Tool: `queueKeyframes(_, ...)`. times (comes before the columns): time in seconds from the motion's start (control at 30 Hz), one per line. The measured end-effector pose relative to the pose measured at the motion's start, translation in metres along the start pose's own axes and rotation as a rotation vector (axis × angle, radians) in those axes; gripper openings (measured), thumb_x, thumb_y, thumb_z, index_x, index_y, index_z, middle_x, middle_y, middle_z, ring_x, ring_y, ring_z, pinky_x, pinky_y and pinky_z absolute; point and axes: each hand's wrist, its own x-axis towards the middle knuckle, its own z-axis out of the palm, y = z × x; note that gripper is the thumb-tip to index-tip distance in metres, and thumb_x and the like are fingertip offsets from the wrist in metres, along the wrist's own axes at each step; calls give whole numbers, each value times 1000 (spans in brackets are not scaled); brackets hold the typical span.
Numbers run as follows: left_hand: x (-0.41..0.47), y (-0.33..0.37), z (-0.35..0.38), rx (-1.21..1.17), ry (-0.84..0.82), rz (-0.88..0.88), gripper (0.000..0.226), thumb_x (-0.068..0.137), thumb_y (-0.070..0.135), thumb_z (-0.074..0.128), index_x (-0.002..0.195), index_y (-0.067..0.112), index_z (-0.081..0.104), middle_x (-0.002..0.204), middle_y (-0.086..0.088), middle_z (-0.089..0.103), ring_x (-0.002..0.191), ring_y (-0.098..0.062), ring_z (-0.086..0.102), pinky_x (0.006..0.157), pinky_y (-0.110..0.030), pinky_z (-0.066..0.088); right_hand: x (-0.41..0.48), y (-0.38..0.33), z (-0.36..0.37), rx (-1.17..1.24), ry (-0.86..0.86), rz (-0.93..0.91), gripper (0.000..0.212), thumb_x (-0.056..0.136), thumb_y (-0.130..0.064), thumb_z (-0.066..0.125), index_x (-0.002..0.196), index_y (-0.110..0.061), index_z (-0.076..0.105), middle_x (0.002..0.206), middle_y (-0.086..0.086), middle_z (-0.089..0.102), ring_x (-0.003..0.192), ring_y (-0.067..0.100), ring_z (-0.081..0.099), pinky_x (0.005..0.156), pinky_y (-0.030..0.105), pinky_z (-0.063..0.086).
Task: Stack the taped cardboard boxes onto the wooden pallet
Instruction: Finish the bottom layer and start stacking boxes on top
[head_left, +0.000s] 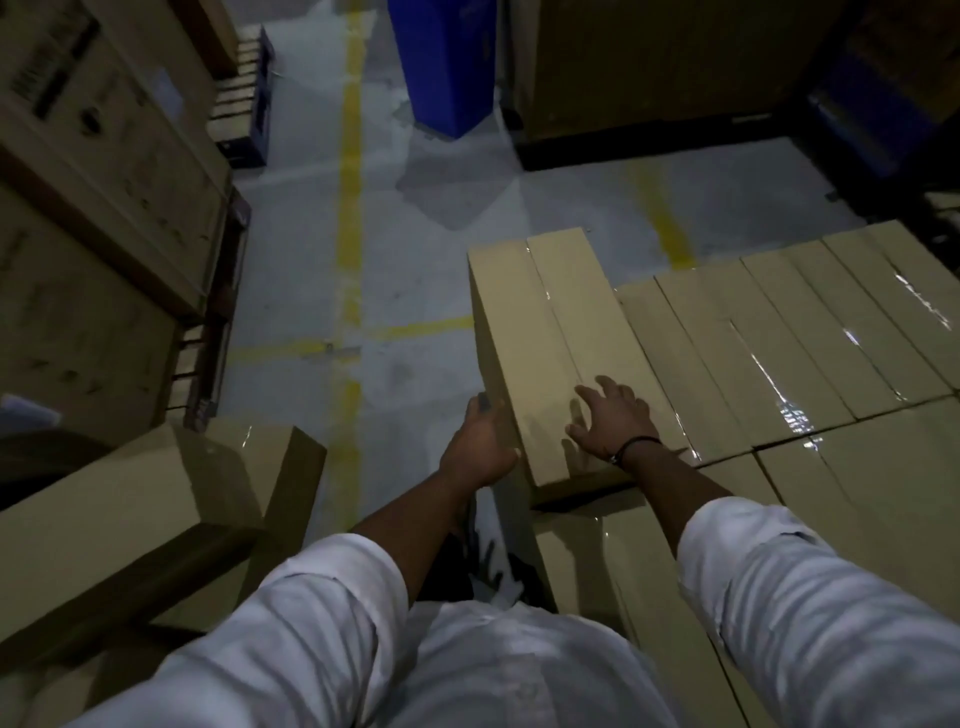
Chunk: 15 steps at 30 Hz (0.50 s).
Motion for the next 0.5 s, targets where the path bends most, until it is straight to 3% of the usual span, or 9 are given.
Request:
queueKeyframes(0.17,-18,-19,-29,27,35,-25,82,94,35,68,161,21,22,170,-9,12,155,-23,18,115,-32,31,-12,-51,-11,20,98,-94,57,94,-45,55,147,-24,45,153,7,41,135,31,41,108,46,37)
queueKeyframes(0.27,-28,-28,-51,22,91,4,77,95,35,67,159,21,28,168,-7,21,155,-20,15,117,-34,28,-18,-81,-18,-11,114,-164,57,93,-42,57,146,-24,46,151,7,45,133,30,44,108,44,39)
queueKeyframes(0.5,-53,-100,-98,-22,211,-91,76,94,41,67,159,23,31,167,-6,23,154,-20,21,119,-37,28,-22,-165,-17,-80,124,-292,56,95,-42,56,145,-21,47,149,8,47,131,32,46,105,43,41)
